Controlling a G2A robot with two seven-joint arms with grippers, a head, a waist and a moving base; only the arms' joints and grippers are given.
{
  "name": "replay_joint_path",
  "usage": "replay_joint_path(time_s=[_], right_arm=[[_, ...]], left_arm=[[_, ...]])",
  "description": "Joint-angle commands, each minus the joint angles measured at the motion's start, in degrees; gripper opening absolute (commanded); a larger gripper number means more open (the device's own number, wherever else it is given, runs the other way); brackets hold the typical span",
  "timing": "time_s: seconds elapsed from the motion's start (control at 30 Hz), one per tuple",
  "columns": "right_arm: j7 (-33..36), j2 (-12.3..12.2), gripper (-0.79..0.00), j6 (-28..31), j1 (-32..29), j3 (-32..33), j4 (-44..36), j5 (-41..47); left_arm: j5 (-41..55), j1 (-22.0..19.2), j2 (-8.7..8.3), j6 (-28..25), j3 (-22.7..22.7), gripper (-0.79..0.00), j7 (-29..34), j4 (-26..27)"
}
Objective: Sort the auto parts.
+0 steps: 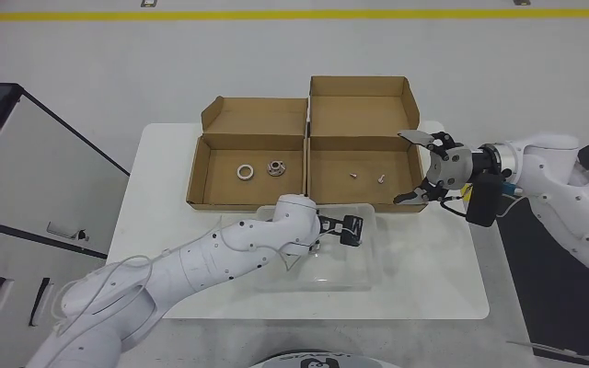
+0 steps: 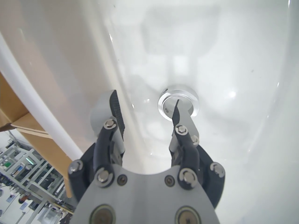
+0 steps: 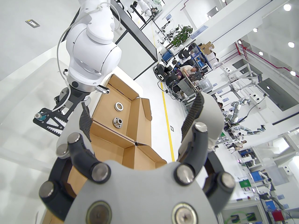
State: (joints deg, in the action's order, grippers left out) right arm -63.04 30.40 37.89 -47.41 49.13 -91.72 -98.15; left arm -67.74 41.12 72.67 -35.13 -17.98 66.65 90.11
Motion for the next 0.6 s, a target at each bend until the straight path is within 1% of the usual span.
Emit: replay_joint_path(time_s=[0.0, 0.07, 0.27, 0.4, 0.57], right_arm=[[0.0, 0.0, 0.0, 0.0, 0.0, 0.0, 0.0, 0.0], [0.0, 0.0, 0.0, 0.0, 0.0, 0.0, 0.0, 0.0], [0.0, 0.0, 0.0, 0.0, 0.0, 0.0, 0.0, 0.0], [0.0, 0.0, 0.0, 0.0, 0.0, 0.0, 0.0, 0.0], [0.0, 0.0, 0.0, 0.0, 0.0, 0.0, 0.0, 0.0]], left_arm=[[0.2, 0.09, 0.09, -0.67, -0.06, -0.397, 0.38, -0.27], [0.86, 0.15, 0.19, -1.63, -0.11, -0.4, 0.82, -0.64], [1.82, -0.2, 0.51, -2.4, 0.7, -0.419, 0.1, -2.09], [2.09, -0.88, 0.82, -2.87, 1.82, -0.459, -0.36, -3.11], [3.15, -2.08, 1.07, -3.44, 2.84, -0.48, -0.94, -3.91]])
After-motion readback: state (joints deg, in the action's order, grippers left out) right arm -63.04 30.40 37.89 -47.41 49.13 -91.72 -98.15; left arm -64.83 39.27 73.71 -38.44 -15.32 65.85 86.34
